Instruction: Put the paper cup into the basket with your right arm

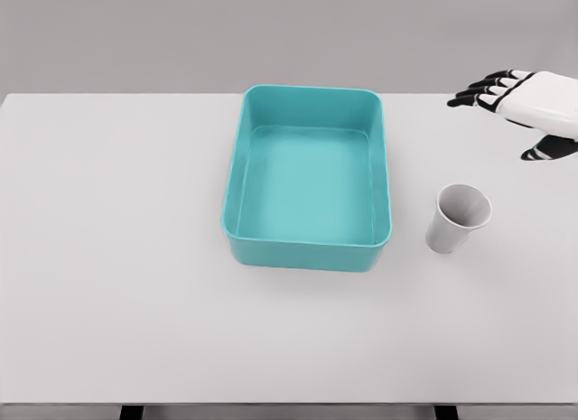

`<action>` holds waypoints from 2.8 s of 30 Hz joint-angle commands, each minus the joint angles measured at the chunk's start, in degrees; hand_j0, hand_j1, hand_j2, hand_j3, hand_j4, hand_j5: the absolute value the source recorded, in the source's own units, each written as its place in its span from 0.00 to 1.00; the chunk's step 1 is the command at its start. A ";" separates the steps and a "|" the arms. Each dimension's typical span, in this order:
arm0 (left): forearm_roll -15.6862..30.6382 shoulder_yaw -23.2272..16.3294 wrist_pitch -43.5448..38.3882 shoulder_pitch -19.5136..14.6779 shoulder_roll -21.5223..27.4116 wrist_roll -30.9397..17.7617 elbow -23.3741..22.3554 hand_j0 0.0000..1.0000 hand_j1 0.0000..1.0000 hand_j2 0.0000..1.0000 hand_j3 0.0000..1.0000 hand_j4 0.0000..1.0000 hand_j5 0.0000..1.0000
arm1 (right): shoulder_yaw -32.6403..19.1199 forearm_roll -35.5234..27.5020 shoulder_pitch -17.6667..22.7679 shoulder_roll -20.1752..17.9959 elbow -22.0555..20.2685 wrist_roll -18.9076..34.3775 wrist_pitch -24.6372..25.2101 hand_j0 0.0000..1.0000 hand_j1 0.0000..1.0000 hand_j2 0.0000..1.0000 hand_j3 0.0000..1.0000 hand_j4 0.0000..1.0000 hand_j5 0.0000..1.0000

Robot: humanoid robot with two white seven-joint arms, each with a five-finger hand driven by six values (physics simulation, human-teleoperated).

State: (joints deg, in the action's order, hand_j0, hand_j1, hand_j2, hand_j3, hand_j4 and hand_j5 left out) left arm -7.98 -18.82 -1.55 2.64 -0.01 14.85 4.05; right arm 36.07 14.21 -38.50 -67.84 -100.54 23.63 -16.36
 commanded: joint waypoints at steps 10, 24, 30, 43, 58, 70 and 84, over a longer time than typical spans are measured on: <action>-0.01 0.01 -0.03 0.00 0.01 0.00 -0.01 1.00 1.00 1.00 1.00 1.00 1.00 | 0.66 -0.85 -0.18 -5.90 -0.10 10.44 -13.61 1.00 1.00 1.00 1.00 1.00 1.00; -0.01 0.01 -0.03 0.00 0.01 0.00 -0.01 1.00 1.00 1.00 1.00 1.00 1.00 | -2.15 -4.36 -1.85 -1.95 0.25 11.37 -9.13 1.00 1.00 1.00 1.00 1.00 1.00; -0.01 0.01 -0.03 0.00 0.01 0.00 -0.01 1.00 1.00 1.00 1.00 1.00 1.00 | -1.27 -1.99 -1.93 2.89 3.95 11.37 -9.13 1.00 1.00 1.00 1.00 1.00 1.00; -0.01 0.01 0.06 0.00 0.01 0.00 -0.01 1.00 1.00 1.00 1.00 1.00 1.00 | 0.49 1.26 -1.23 2.98 0.61 11.37 -9.83 1.00 1.00 1.00 1.00 1.00 1.00; -0.01 0.01 0.06 0.00 0.01 0.00 -0.01 1.00 1.00 1.00 1.00 1.00 1.00 | 3.12 1.53 0.88 1.49 0.08 11.37 -12.73 1.00 1.00 1.00 1.00 1.00 1.00; -0.01 0.01 0.06 0.00 0.01 0.00 -0.01 1.00 1.00 1.00 1.00 1.00 1.00 | 4.09 3.28 0.79 2.10 0.08 11.37 -13.70 1.00 1.00 1.00 1.00 1.00 1.00; -0.01 0.01 -0.03 0.00 0.01 0.00 -0.01 1.00 1.00 1.00 1.00 1.00 1.00 | 5.76 4.69 0.70 2.72 0.26 11.37 -13.61 1.00 1.00 1.00 1.00 1.00 1.00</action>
State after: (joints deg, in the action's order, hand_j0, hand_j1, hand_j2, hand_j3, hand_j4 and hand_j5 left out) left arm -7.98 -18.82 -1.55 2.64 -0.01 14.85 4.05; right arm 41.80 18.91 -37.79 -65.12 -100.32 35.02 -30.09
